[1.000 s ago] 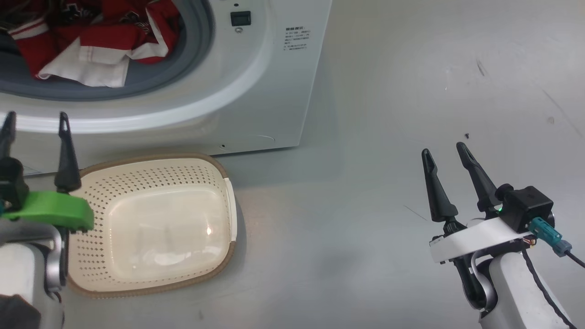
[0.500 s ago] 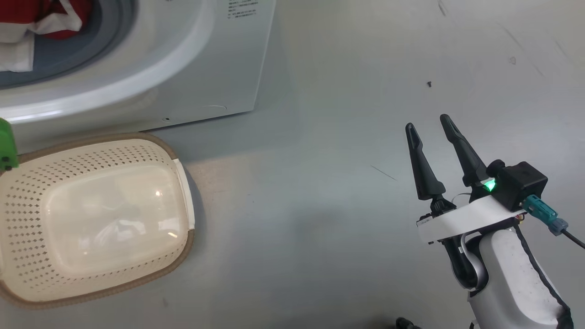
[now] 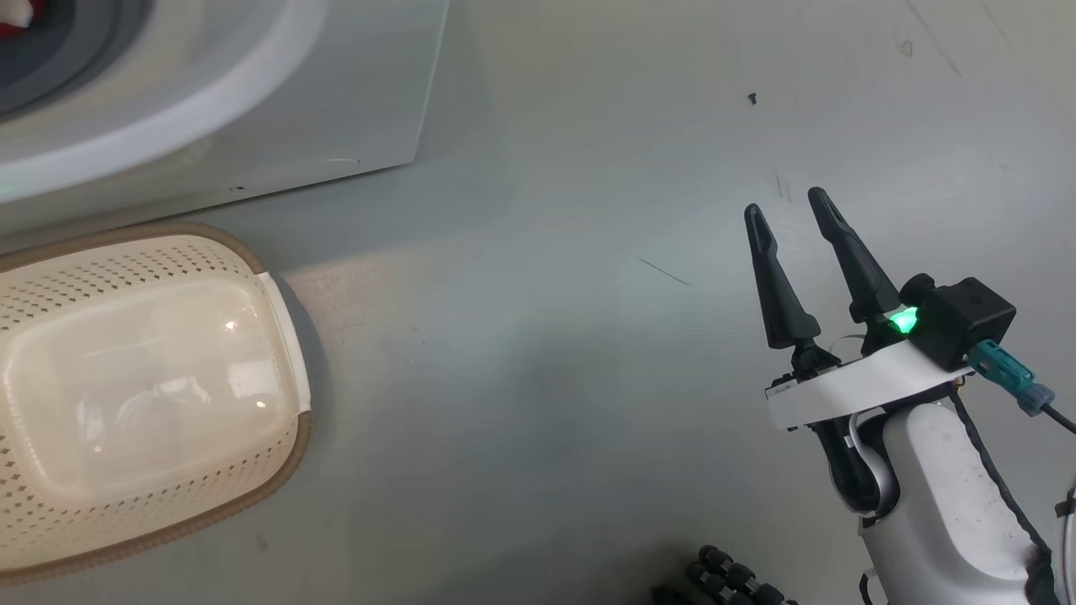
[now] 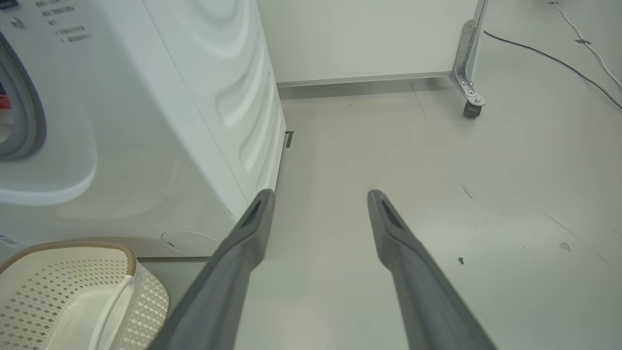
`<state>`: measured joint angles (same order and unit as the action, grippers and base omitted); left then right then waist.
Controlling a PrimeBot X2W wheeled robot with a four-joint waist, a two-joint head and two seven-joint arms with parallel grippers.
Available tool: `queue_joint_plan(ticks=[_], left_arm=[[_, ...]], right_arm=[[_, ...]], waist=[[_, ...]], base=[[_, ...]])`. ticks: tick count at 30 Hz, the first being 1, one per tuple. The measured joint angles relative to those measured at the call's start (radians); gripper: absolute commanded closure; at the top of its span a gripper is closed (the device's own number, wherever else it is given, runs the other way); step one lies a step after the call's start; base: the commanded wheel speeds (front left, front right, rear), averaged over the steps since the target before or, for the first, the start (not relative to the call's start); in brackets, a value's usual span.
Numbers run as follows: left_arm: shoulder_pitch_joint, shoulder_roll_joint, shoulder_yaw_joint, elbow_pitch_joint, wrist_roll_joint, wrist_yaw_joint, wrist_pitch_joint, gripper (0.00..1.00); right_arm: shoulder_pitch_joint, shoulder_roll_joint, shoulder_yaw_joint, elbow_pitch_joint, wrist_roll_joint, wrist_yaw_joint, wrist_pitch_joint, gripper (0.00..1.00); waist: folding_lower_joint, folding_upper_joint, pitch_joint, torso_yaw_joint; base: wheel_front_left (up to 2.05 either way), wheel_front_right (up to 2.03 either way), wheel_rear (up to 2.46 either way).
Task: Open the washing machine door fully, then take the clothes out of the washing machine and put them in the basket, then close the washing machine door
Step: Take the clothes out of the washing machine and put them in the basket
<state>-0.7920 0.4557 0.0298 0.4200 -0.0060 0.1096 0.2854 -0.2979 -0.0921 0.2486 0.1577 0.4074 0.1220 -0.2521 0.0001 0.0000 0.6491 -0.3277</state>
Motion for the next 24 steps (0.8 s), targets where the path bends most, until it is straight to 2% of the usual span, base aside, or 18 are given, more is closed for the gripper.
queue_joint_plan(ticks=[15,23,24], left_arm=[[-0.099,0.017,0.008,0.137,0.049,0.001,0.067,0.0],[-0.144,-0.004,0.03,0.19,0.033,0.005,0.088,0.0],[-0.147,-0.007,0.032,0.194,0.03,0.008,0.092,0.15]], right_arm=[[-0.023,-0.002,-0.005,0.003,0.0,0.0,0.0,0.0],[-0.023,-0.005,-0.005,0.004,0.005,0.0,0.0,0.0],[-0.023,-0.005,-0.005,0.004,0.005,0.0,0.0,0.0]], waist=[[0.0,0.0,0.03,-0.005],[0.0,0.0,0.036,-0.004],[0.0,0.0,0.036,-0.004]], base=[[0.0,0.0,0.0],[0.0,0.0,0.0],[0.0,0.0,0.0]])
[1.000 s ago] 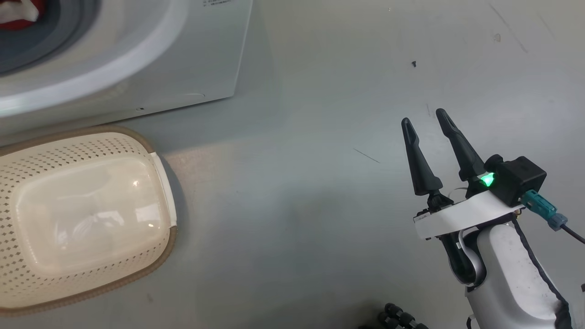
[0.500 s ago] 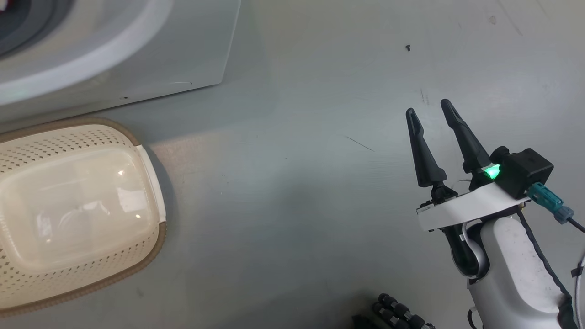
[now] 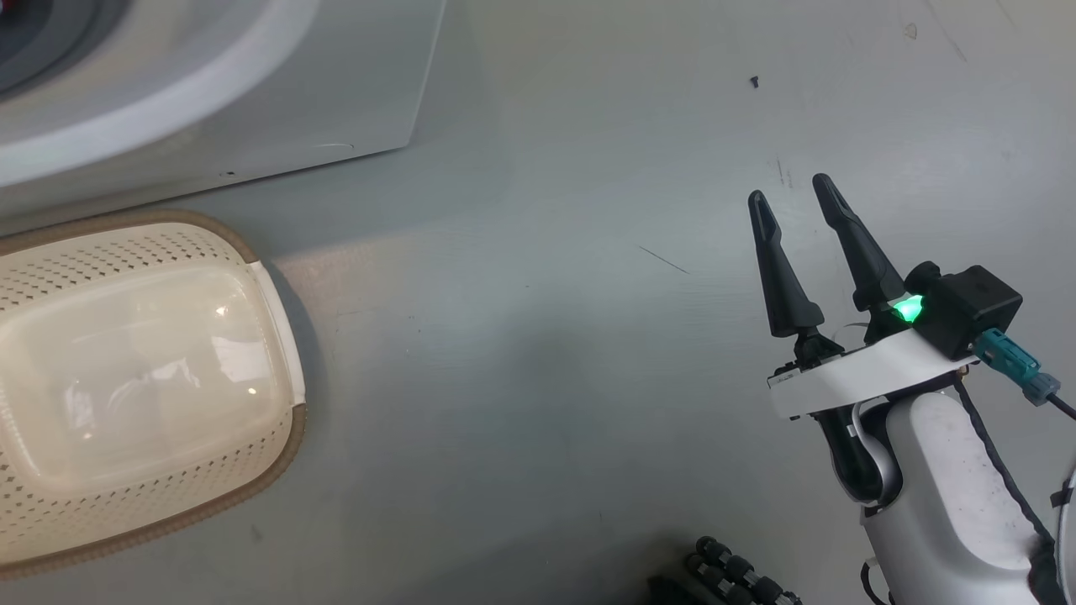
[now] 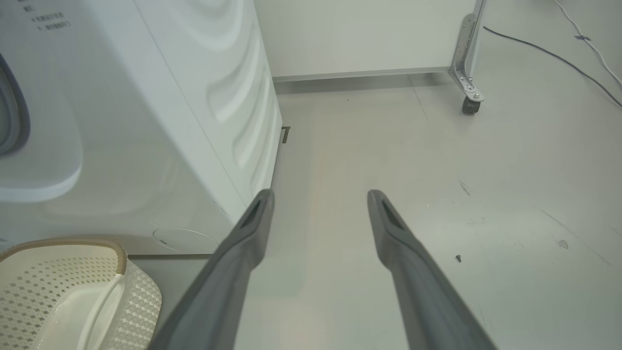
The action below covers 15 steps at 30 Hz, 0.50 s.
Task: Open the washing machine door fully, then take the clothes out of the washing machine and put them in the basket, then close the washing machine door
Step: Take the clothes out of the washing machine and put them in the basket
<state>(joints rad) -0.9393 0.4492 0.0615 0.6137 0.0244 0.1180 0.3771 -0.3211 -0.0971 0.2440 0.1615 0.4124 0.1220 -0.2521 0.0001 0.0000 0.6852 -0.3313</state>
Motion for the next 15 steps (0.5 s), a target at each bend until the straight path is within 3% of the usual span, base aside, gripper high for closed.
queue_joint_plan(ticks=[2,15], left_arm=[[-0.007,-0.008,0.0,0.009,-0.004,0.0,0.0,1.0],[-0.025,-0.043,-0.002,0.079,-0.004,0.0,-0.075,1.0]], right_arm=[[-0.001,0.0,0.0,0.0,0.001,0.0,0.0,0.0],[-0.009,-0.002,-0.007,0.005,0.001,0.0,0.0,0.0]], waist=[[0.0,0.0,0.0,0.001],[0.0,0.0,-0.019,0.013]], base=[[0.0,0.0,0.0],[0.0,0.0,0.0]])
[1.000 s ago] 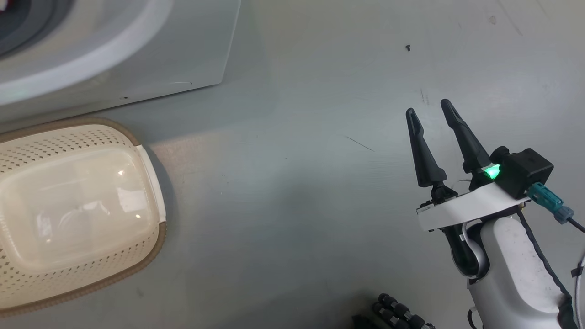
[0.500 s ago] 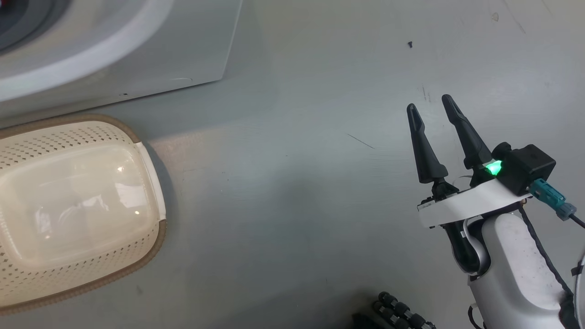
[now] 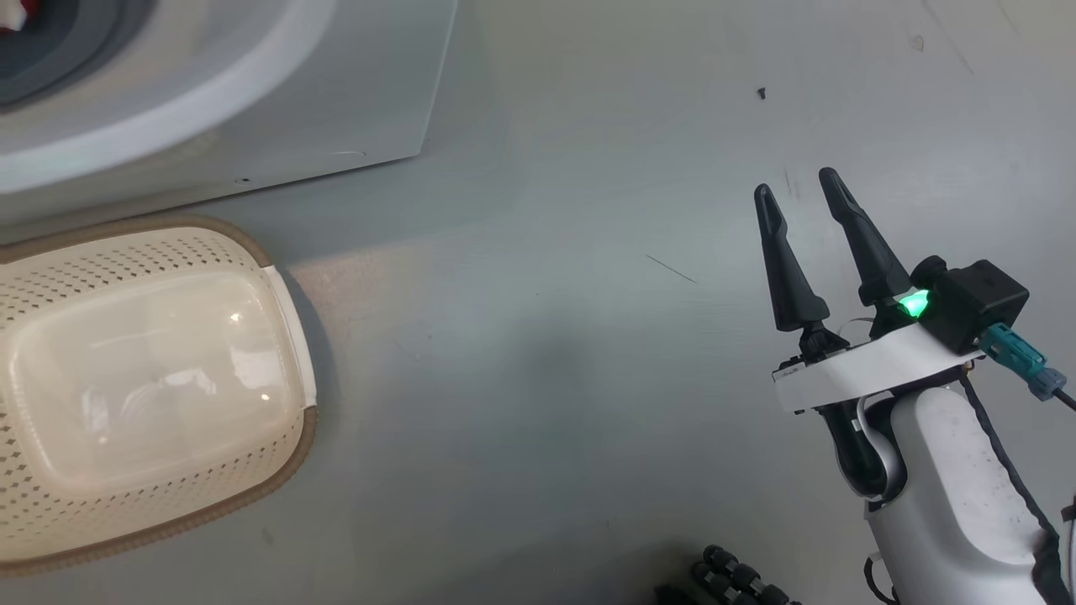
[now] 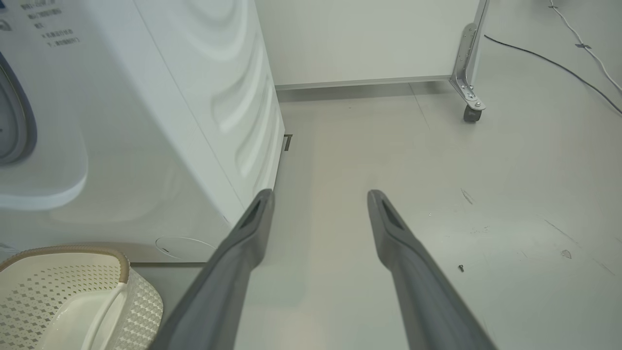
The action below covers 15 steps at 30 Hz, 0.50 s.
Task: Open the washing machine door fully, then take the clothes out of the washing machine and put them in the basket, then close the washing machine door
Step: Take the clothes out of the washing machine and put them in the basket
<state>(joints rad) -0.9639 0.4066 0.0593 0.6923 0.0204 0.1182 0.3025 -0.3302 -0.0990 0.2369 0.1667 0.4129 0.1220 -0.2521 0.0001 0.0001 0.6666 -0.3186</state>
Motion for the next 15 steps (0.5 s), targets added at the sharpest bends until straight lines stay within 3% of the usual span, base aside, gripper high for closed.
queue_joint_plan(ticks=[15], left_arm=[[0.018,-0.11,0.001,0.065,-0.054,0.0,-0.183,1.0]], right_arm=[[0.001,-0.017,-0.024,0.019,-0.009,0.0,0.0,0.0]], waist=[[0.0,0.0,-0.105,0.043]], base=[[0.0,0.0,0.0]])
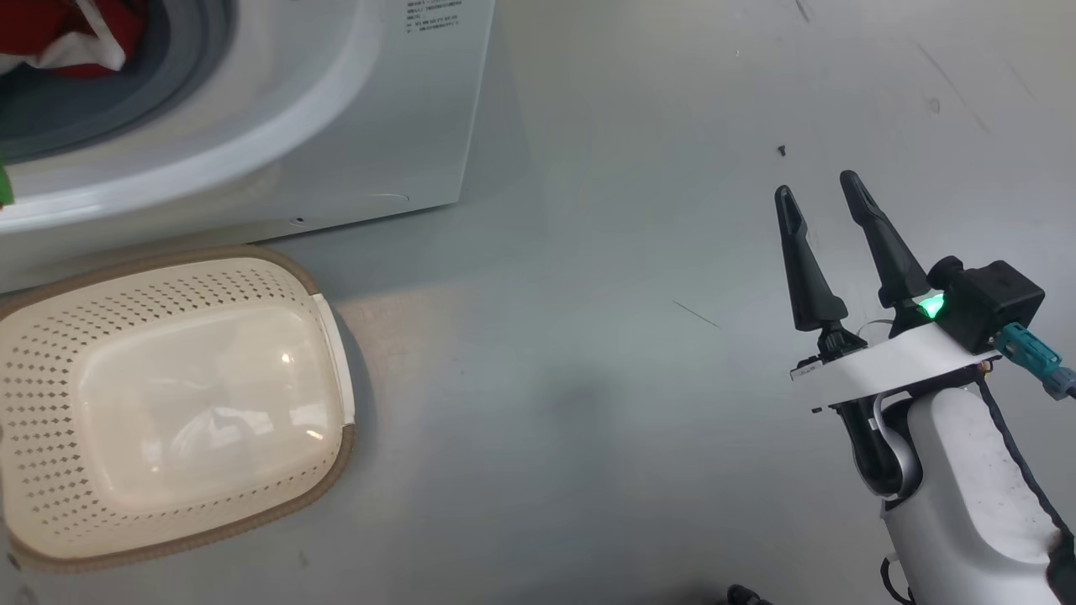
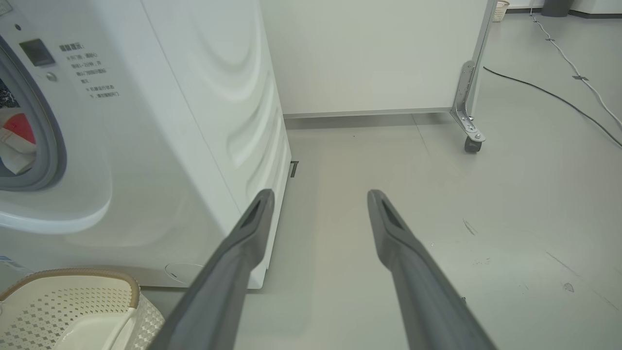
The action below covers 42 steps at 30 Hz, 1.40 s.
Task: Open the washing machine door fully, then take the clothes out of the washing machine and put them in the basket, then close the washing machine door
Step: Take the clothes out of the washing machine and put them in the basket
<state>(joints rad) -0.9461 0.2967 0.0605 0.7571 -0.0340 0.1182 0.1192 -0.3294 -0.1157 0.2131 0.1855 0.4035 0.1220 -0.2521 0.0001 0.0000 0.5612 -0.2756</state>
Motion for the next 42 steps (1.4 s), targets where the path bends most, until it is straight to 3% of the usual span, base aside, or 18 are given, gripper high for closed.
queue_joint_plan(ticks=[9,27,34,42], left_arm=[[0.084,-0.041,0.008,0.041,-0.044,-0.011,-0.1,1.0],[0.298,-0.121,0.015,0.048,-0.104,-0.079,-0.313,1.0],[0.342,-0.152,-0.024,-0.025,-0.101,-0.125,-0.36,1.0],[0.394,-0.166,-0.035,-0.146,-0.097,-0.138,-0.369,1.0]], right_arm=[[0.032,-0.013,-0.013,0.023,-0.014,0.0,0.0,0.0],[0.134,-0.01,-0.009,0.061,-0.029,0.0,0.0,0.0],[0.175,-0.011,-0.011,0.067,-0.037,0.0,0.0,0.0],[0.197,-0.01,0.008,0.067,-0.04,0.0,0.0,0.0]], waist=[[-0.0001,0.0,-0.092,0.042],[-0.0001,0.0,-0.295,0.114],[-0.0001,0.0,-0.365,0.138],[-0.0001,0.0,-0.419,0.165]], base=[[0.0,0.0,0.0],[0.0,0.0,0.0],[0.0,0.0,0.0],[0.0,0.0,0.0]])
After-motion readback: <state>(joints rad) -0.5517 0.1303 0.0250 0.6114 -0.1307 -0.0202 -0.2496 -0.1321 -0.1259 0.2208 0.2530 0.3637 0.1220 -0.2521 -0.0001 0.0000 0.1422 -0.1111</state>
